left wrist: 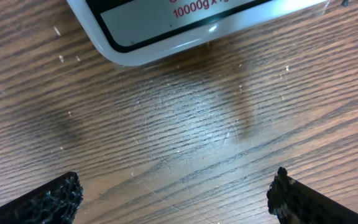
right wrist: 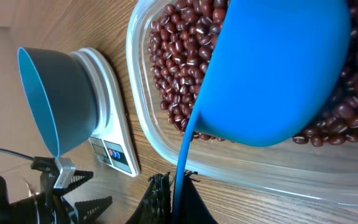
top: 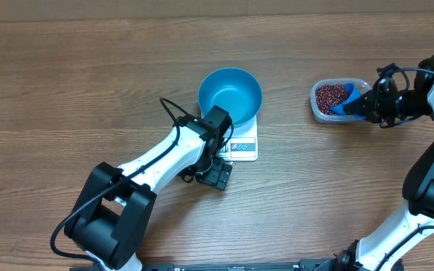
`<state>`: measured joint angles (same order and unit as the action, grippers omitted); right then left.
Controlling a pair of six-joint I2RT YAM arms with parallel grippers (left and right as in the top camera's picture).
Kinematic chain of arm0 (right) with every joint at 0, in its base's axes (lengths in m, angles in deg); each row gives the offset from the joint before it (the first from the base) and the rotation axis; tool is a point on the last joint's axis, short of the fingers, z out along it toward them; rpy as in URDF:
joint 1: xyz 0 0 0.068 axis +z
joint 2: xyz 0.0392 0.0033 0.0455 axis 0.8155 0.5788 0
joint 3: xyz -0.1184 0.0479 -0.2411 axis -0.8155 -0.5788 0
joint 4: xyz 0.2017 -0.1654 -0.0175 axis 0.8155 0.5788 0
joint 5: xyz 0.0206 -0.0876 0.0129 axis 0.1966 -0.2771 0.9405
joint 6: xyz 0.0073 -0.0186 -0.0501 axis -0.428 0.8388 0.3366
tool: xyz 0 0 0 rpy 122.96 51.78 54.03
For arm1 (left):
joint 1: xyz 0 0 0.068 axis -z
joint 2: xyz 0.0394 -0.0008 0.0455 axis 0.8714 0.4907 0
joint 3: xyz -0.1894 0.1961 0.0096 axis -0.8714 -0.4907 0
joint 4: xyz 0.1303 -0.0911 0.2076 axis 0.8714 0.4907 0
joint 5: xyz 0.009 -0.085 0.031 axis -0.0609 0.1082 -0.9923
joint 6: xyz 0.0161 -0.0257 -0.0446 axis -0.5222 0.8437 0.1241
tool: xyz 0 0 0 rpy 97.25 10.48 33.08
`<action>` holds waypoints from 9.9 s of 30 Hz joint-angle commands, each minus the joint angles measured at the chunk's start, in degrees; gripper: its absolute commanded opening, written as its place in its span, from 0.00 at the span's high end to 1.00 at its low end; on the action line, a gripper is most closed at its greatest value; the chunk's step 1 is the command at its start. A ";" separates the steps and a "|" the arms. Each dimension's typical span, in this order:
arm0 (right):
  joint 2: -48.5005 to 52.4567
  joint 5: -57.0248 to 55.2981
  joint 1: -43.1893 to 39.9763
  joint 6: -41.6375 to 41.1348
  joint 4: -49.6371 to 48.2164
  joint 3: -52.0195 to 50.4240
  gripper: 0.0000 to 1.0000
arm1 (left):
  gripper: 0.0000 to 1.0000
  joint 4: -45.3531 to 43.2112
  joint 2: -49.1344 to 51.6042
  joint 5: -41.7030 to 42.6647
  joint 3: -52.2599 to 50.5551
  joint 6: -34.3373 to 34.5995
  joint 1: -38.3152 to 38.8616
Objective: Scoop item into bowl and weigh 150g on scale
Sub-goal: 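Drag the scoop through the beans and tilt it up with the right gripper, then lift the filled scoop and carry it left over the teal bowl, then tip the scoop with the right gripper to pour beans into the bowl, then carry the empty scoop back right to the bean tub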
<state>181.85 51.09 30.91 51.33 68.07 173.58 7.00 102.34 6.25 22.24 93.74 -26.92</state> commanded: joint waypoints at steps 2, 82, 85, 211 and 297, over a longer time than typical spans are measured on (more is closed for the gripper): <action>0.28 4.59 -1.36 4.50 -0.17 0.17 0.96 | 0.00 0.02 0.37 0.15 0.57 -0.90 -0.02; 0.20 46.71 -13.75 20.37 15.45 0.22 0.96 | 0.00 0.33 0.37 0.00 0.57 -0.90 0.02; 0.20 46.71 -13.46 20.37 15.50 0.22 0.96 | 0.00 0.35 0.37 -0.07 0.57 -0.92 0.07; -10.16 -25.27 44.63 21.51 -14.34 13.46 0.96 | 0.01 0.57 0.37 -0.02 0.57 -0.90 -0.02; -21.99 -32.04 30.53 -7.54 -12.87 14.12 0.96 | 0.01 0.57 0.37 -0.02 0.57 -0.90 -0.02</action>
<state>161.70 18.17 65.38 46.50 52.50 186.17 7.44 102.34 6.23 22.24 93.74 -26.92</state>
